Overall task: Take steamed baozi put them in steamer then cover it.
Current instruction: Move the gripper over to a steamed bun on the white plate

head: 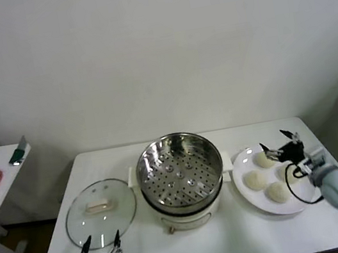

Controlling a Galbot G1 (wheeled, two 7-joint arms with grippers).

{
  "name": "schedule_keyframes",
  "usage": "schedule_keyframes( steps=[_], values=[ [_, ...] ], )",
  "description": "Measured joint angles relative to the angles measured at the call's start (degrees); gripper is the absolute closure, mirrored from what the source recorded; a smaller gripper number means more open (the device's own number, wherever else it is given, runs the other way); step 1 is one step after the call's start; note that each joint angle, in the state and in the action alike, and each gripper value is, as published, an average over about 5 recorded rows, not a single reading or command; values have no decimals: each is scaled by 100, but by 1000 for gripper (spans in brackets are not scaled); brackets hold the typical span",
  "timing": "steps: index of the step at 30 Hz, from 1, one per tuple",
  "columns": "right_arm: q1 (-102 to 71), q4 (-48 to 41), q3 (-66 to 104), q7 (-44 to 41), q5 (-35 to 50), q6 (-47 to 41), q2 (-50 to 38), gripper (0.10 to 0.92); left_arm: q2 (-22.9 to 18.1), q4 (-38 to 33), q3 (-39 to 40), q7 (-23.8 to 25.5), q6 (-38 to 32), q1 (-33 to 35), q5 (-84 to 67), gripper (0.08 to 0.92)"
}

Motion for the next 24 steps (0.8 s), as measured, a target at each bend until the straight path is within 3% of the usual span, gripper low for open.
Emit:
schedule_keyframes(
  steps=[6, 12, 24],
  values=[
    [2208, -851, -2144, -1716, -582, 585, -516, 203, 5, 29, 4, 15, 3, -38, 9, 177],
    [4416, -1643, -4430, -2961, -666, 901, -476, 203, 9, 18, -18, 19, 2, -40, 9, 177],
    [6299, -2979, -7139, -3889, -714, 1095, 370, 203, -1, -62, -64, 26, -45, -4, -10, 177]
  ],
)
